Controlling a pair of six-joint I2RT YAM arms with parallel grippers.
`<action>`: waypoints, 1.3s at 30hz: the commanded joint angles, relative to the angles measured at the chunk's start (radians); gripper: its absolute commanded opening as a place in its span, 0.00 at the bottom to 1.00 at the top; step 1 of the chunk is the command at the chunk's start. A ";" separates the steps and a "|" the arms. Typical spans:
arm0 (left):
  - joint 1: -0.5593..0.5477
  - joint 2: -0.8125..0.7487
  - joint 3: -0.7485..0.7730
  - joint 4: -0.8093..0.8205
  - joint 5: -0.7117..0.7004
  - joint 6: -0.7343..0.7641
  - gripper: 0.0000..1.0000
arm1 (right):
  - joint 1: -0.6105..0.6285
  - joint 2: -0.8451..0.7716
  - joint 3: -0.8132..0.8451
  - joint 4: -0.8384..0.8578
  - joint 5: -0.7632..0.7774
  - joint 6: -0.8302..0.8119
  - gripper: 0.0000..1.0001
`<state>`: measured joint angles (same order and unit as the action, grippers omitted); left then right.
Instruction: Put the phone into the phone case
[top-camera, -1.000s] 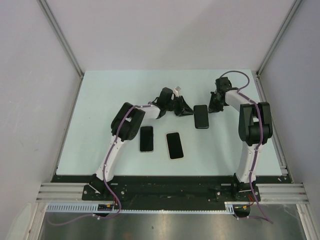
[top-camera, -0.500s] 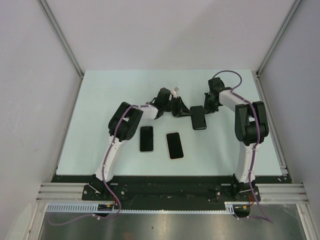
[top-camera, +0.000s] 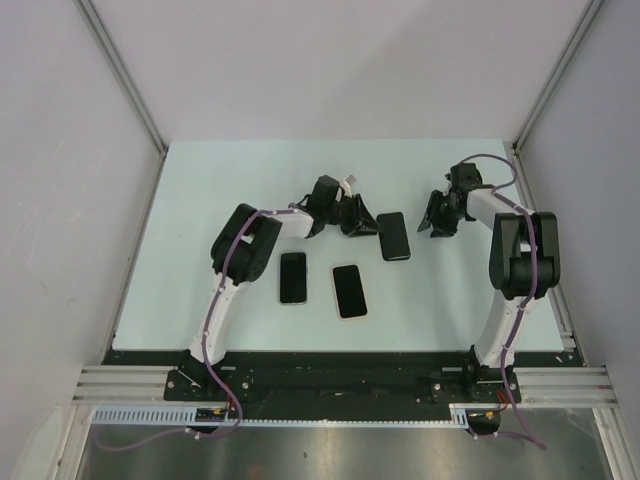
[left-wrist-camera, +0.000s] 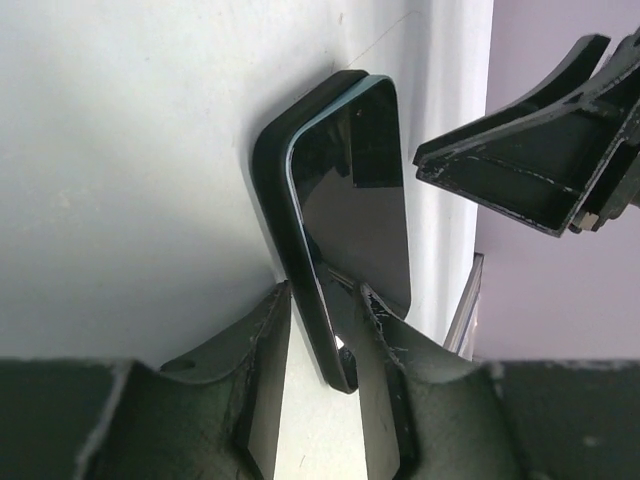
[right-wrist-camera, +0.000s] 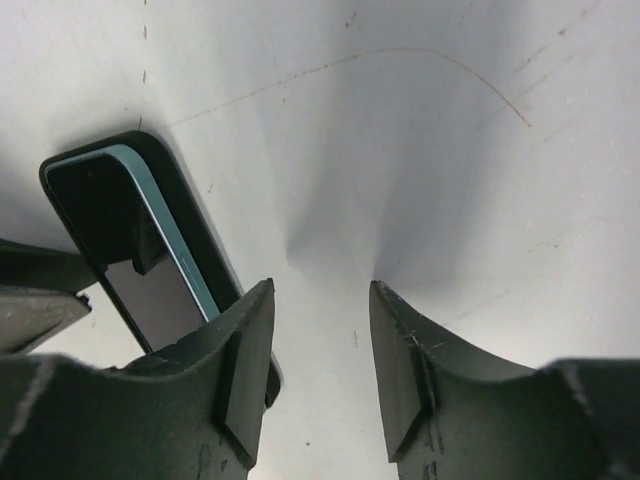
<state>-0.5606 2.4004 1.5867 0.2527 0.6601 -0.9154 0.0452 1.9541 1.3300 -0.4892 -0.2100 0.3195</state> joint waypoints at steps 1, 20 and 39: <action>0.005 -0.067 -0.051 -0.053 -0.048 0.023 0.34 | -0.016 -0.049 -0.046 0.092 -0.193 -0.002 0.50; 0.001 -0.041 -0.030 -0.228 -0.103 0.012 0.08 | 0.082 0.066 -0.066 0.152 -0.265 0.004 0.66; -0.010 -0.027 -0.060 -0.170 -0.073 -0.045 0.08 | 0.009 0.069 -0.271 0.731 -0.819 0.387 0.64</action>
<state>-0.5480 2.3547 1.5471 0.0963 0.6212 -0.9524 0.0227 2.0018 1.0977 0.0738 -0.8181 0.5655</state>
